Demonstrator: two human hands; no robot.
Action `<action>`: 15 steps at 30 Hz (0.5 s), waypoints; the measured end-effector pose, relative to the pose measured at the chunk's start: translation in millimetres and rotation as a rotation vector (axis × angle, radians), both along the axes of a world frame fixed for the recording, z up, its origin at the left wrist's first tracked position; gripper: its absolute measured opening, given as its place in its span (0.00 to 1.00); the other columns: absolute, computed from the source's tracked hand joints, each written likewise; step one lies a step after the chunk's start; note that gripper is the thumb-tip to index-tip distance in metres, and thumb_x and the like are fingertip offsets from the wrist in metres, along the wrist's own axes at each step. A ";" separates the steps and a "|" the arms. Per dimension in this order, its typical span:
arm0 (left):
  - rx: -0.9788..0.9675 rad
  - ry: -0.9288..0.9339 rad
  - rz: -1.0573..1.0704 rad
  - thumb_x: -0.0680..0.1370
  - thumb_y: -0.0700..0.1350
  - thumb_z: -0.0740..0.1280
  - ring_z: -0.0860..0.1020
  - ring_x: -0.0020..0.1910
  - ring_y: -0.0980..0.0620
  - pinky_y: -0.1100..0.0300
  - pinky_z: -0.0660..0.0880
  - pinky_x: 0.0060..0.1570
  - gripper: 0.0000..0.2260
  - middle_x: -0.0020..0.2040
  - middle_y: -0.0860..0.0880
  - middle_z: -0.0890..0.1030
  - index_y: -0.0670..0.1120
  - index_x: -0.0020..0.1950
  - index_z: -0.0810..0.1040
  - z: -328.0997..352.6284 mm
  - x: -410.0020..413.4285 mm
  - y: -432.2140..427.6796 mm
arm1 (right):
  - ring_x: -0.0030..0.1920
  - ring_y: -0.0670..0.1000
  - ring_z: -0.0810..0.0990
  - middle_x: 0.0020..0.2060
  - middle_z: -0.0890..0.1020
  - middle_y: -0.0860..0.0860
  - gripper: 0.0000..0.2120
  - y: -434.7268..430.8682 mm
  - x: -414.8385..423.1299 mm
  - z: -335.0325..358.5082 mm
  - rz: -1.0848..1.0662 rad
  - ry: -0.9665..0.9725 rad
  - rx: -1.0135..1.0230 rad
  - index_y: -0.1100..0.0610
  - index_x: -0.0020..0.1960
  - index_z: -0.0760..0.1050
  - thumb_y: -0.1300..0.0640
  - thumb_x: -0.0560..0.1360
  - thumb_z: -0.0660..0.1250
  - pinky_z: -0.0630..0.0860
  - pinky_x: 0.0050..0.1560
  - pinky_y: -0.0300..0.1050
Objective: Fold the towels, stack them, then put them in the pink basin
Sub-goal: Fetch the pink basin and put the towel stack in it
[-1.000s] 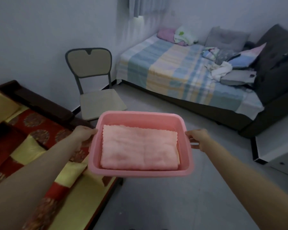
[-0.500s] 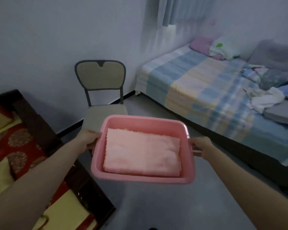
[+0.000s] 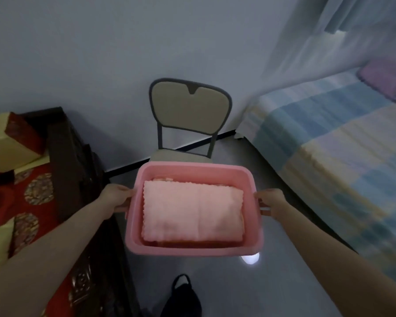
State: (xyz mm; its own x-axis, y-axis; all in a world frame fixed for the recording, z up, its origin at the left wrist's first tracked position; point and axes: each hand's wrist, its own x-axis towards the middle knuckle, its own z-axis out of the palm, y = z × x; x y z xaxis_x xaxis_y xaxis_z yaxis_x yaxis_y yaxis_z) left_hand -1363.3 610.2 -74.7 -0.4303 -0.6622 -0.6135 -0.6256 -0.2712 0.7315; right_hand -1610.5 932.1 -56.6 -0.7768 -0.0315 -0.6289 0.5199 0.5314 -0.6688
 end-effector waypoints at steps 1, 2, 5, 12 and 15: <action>-0.001 -0.016 0.025 0.74 0.42 0.71 0.79 0.35 0.48 0.64 0.77 0.22 0.09 0.40 0.40 0.81 0.37 0.49 0.79 -10.8 -10.1 -13.6 | 0.34 0.55 0.75 0.36 0.77 0.59 0.06 -19.7 -16.8 -9.4 0.021 -0.007 -0.002 0.62 0.37 0.74 0.70 0.71 0.66 0.74 0.33 0.46; -0.009 -0.019 0.051 0.74 0.42 0.71 0.79 0.37 0.46 0.63 0.78 0.25 0.08 0.42 0.40 0.81 0.38 0.48 0.80 -19.3 -16.9 -23.8 | 0.34 0.55 0.74 0.36 0.76 0.59 0.04 -36.2 -27.2 -14.3 0.035 -0.015 -0.016 0.62 0.39 0.74 0.69 0.71 0.66 0.74 0.34 0.45; -0.023 -0.026 0.149 0.74 0.43 0.71 0.80 0.40 0.42 0.50 0.81 0.44 0.08 0.42 0.38 0.81 0.38 0.49 0.80 -47.4 -35.0 -48.9 | 0.37 0.55 0.73 0.39 0.74 0.57 0.09 -87.7 -58.8 -31.9 0.077 -0.040 -0.048 0.62 0.50 0.74 0.66 0.70 0.67 0.72 0.35 0.44; 0.050 -0.031 0.312 0.75 0.42 0.71 0.79 0.41 0.42 0.50 0.80 0.42 0.11 0.42 0.40 0.81 0.37 0.54 0.79 -114.2 -76.1 -108.2 | 0.43 0.57 0.75 0.43 0.77 0.58 0.06 -191.3 -140.2 -92.8 0.175 -0.093 0.003 0.59 0.45 0.76 0.68 0.73 0.65 0.75 0.39 0.46; 0.067 -0.069 0.354 0.75 0.42 0.71 0.80 0.45 0.41 0.50 0.79 0.44 0.13 0.47 0.38 0.81 0.36 0.55 0.79 -143.5 -94.7 -137.7 | 0.41 0.56 0.77 0.40 0.78 0.57 0.07 -229.0 -175.2 -125.6 0.215 -0.150 0.029 0.59 0.43 0.75 0.69 0.74 0.65 0.76 0.48 0.53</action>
